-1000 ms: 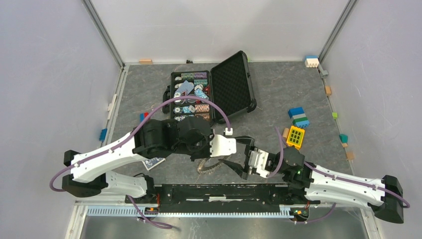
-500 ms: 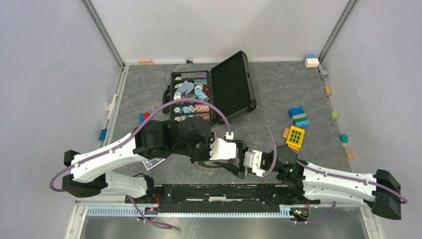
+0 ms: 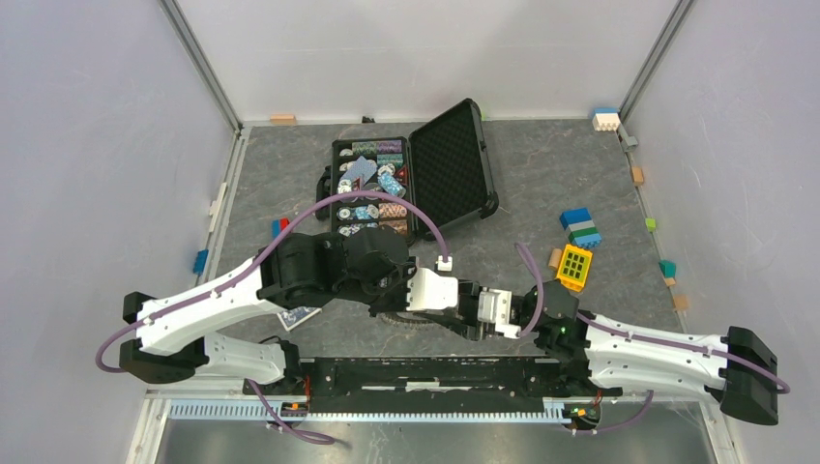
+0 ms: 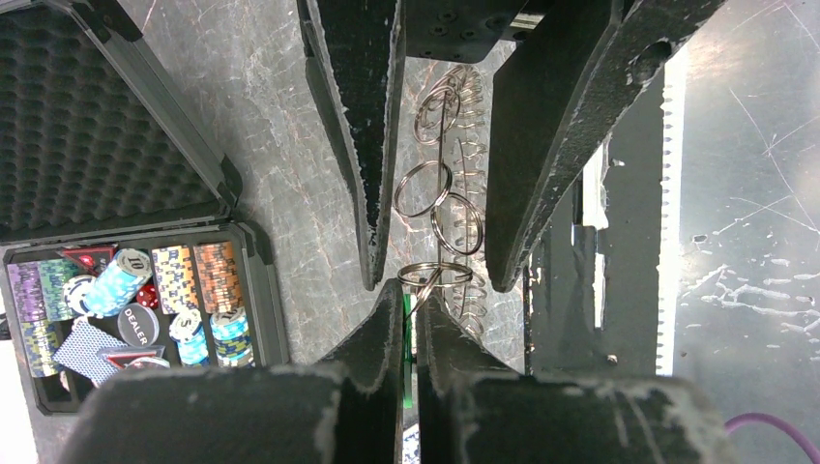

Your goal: Remove the keys from the keyring

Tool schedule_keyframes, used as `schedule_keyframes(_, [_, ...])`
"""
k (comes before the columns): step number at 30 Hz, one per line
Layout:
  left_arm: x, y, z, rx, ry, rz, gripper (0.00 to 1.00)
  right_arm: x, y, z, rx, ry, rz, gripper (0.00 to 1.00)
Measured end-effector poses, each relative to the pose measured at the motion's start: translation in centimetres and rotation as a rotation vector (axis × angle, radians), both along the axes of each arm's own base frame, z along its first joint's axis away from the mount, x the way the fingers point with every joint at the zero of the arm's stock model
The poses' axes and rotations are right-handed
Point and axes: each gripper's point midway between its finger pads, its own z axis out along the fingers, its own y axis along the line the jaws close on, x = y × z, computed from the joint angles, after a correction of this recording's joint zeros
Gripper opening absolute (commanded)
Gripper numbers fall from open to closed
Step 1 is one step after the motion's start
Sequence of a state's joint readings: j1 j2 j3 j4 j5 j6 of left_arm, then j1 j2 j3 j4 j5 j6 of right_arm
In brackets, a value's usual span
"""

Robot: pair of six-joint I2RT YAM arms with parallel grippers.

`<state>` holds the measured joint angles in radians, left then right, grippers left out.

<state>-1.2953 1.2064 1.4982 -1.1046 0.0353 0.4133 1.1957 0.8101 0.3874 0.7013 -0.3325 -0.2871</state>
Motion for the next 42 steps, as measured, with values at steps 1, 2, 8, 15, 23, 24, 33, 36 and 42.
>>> schedule_keyframes(1, [0.0, 0.0, 0.0, 0.0, 0.0, 0.0, 0.02, 0.0, 0.1, 0.0, -0.001, 0.004, 0.001, 0.47])
schedule_keyframes(2, [0.0, 0.0, 0.0, 0.0, 0.0, 0.0, 0.02, 0.0, 0.1, -0.1, -0.004, 0.008, 0.002, 0.45])
schedule_keyframes(8, [0.0, 0.0, 0.0, 0.002, 0.001, 0.0, 0.02, 0.1, 0.4, -0.4, -0.009, 0.031, 0.003, 0.38])
schedule_keyframes(15, [0.0, 0.0, -0.1, 0.004, 0.002, 0.0, 0.02, 0.4, 0.4, -0.2, 0.001, 0.048, -0.006, 0.33])
schedule_keyframes(23, [0.0, 0.1, -0.1, 0.008, 0.0, 0.002, 0.02, 0.4, 0.4, -0.3, 0.001, 0.059, -0.007, 0.28])
schedule_keyframes(24, [0.1, 0.1, -0.1, 0.008, -0.001, 0.003, 0.02, 0.4, 0.4, -0.3, 0.001, 0.06, -0.007, 0.27])
schedule_keyframes(33, [0.7, 0.3, -0.1, 0.016, -0.027, 0.029, 0.02, 0.5, 0.3, -0.2, 0.003, 0.063, -0.014, 0.23])
schedule_keyframes(36, [1.1, 0.4, 0.0, 0.019, -0.045, 0.045, 0.02, 0.5, 0.2, -0.1, 0.005, 0.068, -0.011, 0.22])
schedule_keyframes(42, [1.6, 0.4, 0.1, 0.017, -0.068, 0.064, 0.02, 0.5, 0.1, 0.2, 0.014, 0.08, -0.018, 0.21])
